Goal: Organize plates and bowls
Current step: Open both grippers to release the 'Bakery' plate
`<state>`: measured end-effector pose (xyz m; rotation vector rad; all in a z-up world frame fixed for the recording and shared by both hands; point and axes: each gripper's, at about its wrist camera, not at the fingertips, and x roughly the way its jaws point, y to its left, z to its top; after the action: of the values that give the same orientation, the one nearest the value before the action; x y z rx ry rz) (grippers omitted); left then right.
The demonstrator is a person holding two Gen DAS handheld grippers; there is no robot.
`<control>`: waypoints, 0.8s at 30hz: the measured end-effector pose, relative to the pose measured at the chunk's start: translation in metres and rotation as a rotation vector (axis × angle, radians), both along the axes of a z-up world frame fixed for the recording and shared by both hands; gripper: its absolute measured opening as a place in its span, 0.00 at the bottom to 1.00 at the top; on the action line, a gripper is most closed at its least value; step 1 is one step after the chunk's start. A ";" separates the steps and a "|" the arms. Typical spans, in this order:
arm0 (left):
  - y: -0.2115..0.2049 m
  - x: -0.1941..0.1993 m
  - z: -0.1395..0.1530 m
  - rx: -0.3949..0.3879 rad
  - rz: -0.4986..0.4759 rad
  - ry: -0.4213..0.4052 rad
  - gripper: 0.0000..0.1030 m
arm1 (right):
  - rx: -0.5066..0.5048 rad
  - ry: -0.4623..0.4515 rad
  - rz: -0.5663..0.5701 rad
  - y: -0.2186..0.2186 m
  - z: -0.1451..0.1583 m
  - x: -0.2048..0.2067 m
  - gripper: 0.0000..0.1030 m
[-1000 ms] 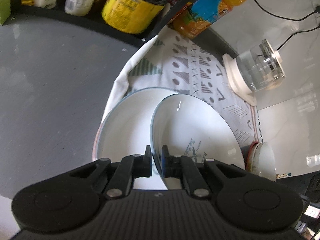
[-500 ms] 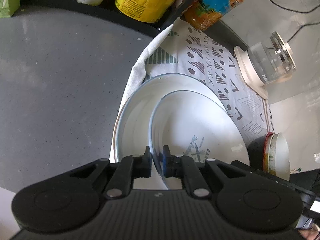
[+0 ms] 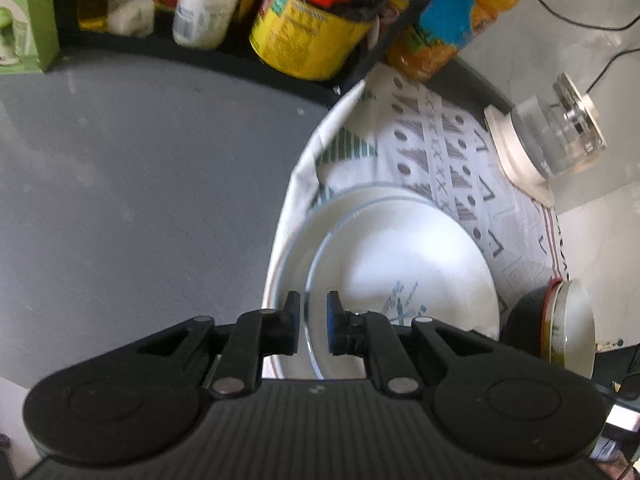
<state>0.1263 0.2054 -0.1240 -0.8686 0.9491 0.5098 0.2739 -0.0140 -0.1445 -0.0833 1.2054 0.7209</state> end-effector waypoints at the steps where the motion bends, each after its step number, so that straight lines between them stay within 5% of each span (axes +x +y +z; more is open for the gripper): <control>1: 0.002 -0.002 0.002 0.006 0.004 -0.002 0.10 | -0.002 0.002 0.000 0.001 -0.001 0.000 0.09; 10: 0.013 -0.014 0.002 -0.021 0.056 -0.018 0.18 | -0.044 0.007 0.014 0.017 -0.007 -0.001 0.13; 17: 0.014 -0.010 0.009 0.011 0.040 -0.021 0.51 | -0.061 0.002 0.014 0.021 0.000 -0.002 0.20; 24: 0.011 0.000 0.028 0.050 -0.001 -0.047 0.64 | 0.024 -0.029 0.017 0.014 0.031 -0.005 0.28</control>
<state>0.1267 0.2163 -0.0963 -0.8312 0.8904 0.5085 0.2684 0.0002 -0.1131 -0.0833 1.1696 0.7463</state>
